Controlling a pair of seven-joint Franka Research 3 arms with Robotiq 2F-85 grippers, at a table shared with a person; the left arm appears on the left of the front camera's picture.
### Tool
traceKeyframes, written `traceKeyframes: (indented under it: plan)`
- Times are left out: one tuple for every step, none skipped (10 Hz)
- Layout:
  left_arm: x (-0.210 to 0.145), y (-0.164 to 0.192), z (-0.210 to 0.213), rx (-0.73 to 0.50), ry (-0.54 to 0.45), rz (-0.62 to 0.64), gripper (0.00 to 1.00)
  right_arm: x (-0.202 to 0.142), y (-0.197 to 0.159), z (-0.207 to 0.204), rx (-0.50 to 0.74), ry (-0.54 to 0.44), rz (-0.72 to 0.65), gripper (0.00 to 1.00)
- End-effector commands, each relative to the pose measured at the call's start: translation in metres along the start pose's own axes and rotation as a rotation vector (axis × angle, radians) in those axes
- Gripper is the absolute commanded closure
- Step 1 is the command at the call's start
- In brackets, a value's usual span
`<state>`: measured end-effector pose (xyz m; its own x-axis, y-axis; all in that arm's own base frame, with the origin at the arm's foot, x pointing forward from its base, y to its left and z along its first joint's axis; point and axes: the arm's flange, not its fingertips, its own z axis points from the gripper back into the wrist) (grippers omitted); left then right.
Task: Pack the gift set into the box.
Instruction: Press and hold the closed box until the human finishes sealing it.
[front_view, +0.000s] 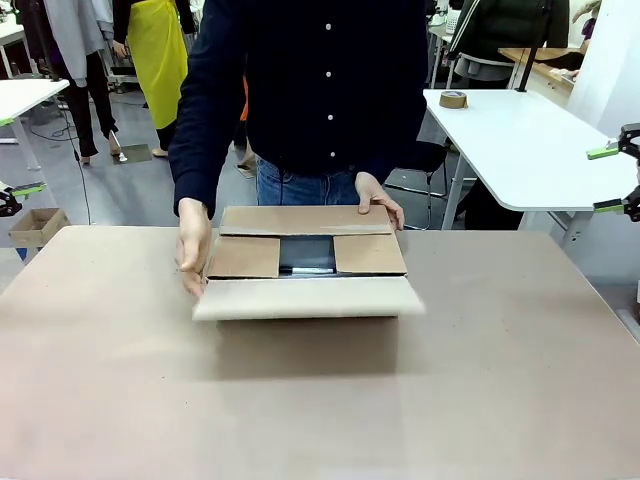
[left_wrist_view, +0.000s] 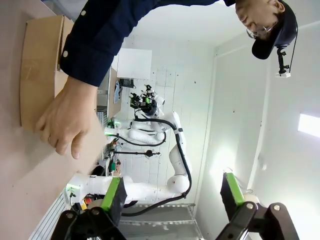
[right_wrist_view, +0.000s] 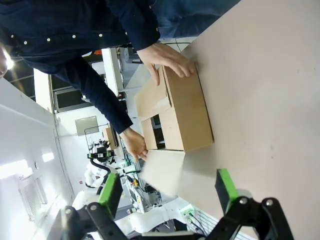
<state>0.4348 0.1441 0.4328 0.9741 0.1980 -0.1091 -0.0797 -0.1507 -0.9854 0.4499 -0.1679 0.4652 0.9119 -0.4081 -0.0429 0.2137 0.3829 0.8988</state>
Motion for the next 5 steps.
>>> traceKeyframes:
  plan:
    - [-0.0044, 0.0017, -0.0005, 0.004, -0.002, -0.016, 0.0, -0.0024, 0.0009, 0.0003, -0.005, 0.006, 0.016, 0.0]
    - [-0.0044, 0.0017, -0.0005, 0.004, -0.002, -0.016, 0.0, -0.0024, 0.0009, 0.0003, -0.005, 0.006, 0.016, 0.0]
    - [-0.0044, 0.0017, -0.0005, 0.004, -0.002, -0.016, 0.0, -0.0024, 0.0009, 0.0003, -0.005, 0.006, 0.016, 0.0]
    - [-0.0044, 0.0017, -0.0005, 0.004, -0.002, -0.016, 0.0, -0.0024, 0.0009, 0.0003, -0.005, 0.006, 0.016, 0.0]
    - [-0.0044, 0.0017, -0.0005, 0.004, -0.002, -0.016, 0.0, -0.0024, 0.0009, 0.0003, -0.005, 0.006, 0.016, 0.0]
